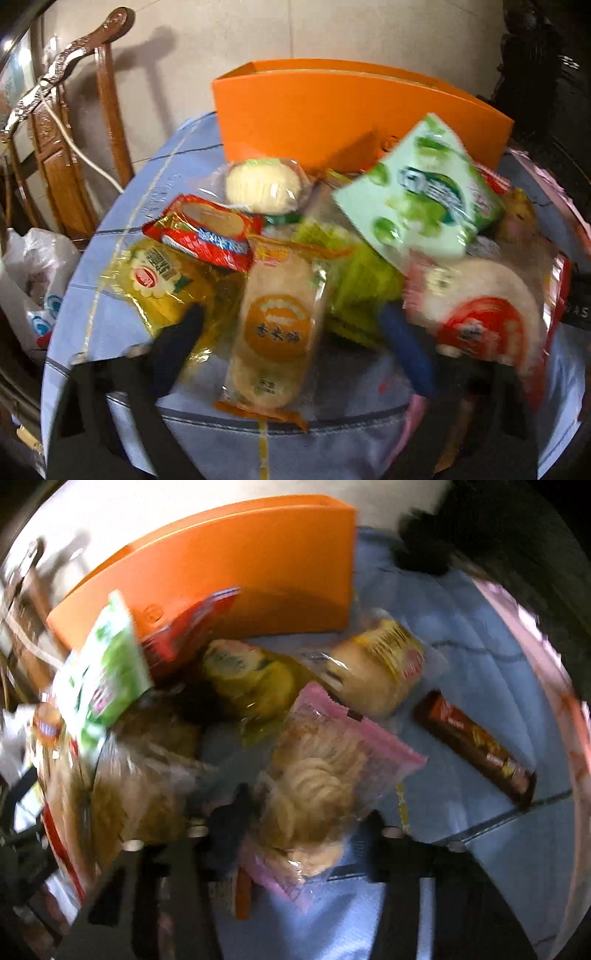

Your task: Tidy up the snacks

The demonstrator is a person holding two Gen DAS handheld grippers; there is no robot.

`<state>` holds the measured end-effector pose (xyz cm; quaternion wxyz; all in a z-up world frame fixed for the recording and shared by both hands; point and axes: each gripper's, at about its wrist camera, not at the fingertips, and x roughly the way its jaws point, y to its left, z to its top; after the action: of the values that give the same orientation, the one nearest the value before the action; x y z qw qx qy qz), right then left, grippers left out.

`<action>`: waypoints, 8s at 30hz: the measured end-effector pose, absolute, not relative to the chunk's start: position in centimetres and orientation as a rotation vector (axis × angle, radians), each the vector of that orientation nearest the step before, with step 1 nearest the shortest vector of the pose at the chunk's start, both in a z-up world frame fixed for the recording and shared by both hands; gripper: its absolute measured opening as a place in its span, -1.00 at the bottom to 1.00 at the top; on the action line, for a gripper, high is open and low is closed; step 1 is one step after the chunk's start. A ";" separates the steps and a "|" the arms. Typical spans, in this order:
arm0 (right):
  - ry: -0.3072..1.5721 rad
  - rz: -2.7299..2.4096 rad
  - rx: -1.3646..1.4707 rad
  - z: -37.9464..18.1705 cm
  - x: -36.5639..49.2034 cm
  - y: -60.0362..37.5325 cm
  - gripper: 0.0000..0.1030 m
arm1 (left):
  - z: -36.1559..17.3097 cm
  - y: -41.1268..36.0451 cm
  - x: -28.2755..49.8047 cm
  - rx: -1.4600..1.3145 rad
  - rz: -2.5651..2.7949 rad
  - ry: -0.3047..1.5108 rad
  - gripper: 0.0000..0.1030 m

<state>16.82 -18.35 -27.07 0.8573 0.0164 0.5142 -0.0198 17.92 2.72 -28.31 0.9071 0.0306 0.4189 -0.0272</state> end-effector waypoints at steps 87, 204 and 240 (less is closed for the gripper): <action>0.715 -0.005 -0.143 -3.6 31.2 -19.4 0.33 | -7.6 1.2 35.9 -0.013 -0.071 0.636 0.90; 1.073 0.109 0.073 -21.0 13.1 -17.1 0.48 | -21.1 2.6 15.7 0.098 -0.191 0.850 0.83; 1.070 0.172 -0.084 -24.0 11.6 -12.2 -0.11 | -27.0 5.5 11.8 -0.132 -0.137 0.930 0.12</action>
<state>11.56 -12.20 -24.03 0.8559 -0.0401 0.5091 0.0817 11.83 5.49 -26.97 0.8895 -0.0634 0.4477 -0.0658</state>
